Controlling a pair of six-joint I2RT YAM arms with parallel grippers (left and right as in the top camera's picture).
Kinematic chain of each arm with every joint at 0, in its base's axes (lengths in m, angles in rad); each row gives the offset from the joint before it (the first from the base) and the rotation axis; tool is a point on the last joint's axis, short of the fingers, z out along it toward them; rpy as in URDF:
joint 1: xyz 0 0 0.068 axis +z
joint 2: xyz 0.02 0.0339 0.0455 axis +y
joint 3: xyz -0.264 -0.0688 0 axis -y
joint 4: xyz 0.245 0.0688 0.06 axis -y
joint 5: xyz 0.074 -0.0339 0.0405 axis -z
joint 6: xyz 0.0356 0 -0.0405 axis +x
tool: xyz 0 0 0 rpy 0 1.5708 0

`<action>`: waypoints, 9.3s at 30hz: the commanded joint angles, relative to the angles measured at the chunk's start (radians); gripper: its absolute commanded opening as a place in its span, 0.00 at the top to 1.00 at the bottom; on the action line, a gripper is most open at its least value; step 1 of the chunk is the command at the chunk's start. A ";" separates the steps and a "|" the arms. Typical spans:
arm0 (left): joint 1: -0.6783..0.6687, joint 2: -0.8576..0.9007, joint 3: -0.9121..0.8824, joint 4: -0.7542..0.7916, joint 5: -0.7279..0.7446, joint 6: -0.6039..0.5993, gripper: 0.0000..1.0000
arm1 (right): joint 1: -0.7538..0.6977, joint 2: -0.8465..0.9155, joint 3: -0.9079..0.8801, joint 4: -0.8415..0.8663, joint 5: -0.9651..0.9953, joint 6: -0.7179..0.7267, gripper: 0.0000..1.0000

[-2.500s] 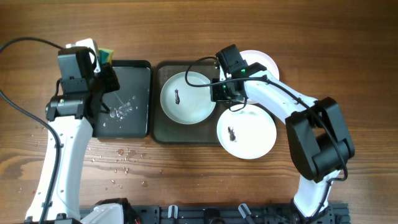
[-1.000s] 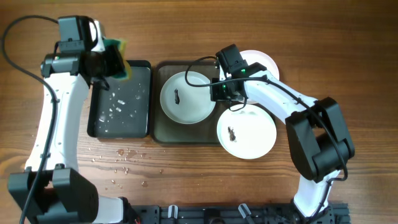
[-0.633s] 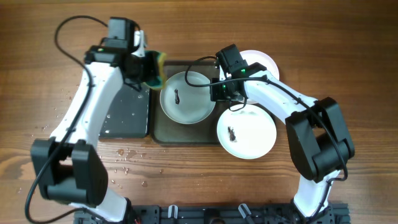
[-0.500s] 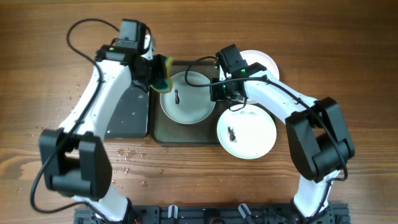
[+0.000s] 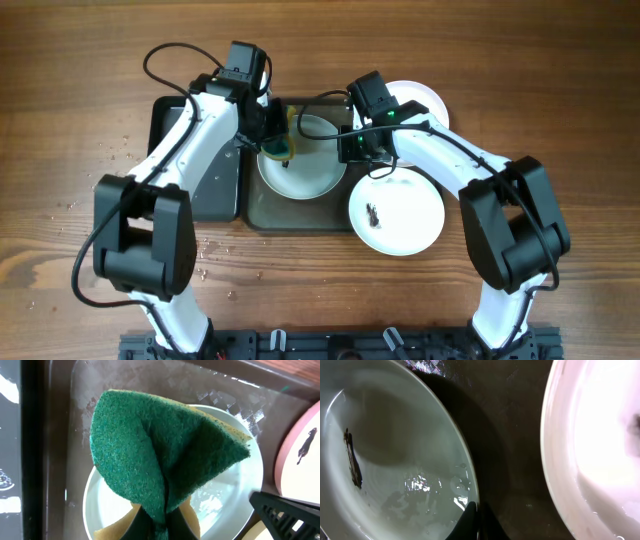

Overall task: Clean dirty plates on tray and stack at the side
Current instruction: 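Scrub the middle white plate with the sponge in the left gripper, then return the sponge to the water tray with the left gripper, then lift the scrubbed white plate off the dark tray with the right gripper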

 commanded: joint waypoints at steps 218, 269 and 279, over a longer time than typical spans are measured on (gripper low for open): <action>0.299 -0.278 -0.528 0.342 -0.183 0.356 0.94 | 0.001 0.013 -0.007 0.007 -0.002 0.003 0.95; 0.459 -0.692 -0.355 0.258 -0.194 0.049 0.00 | 0.035 0.013 -0.072 0.090 0.064 0.103 0.89; 0.459 -0.692 -0.355 0.258 -0.194 0.049 0.00 | 0.036 0.013 -0.076 0.087 0.068 0.131 0.88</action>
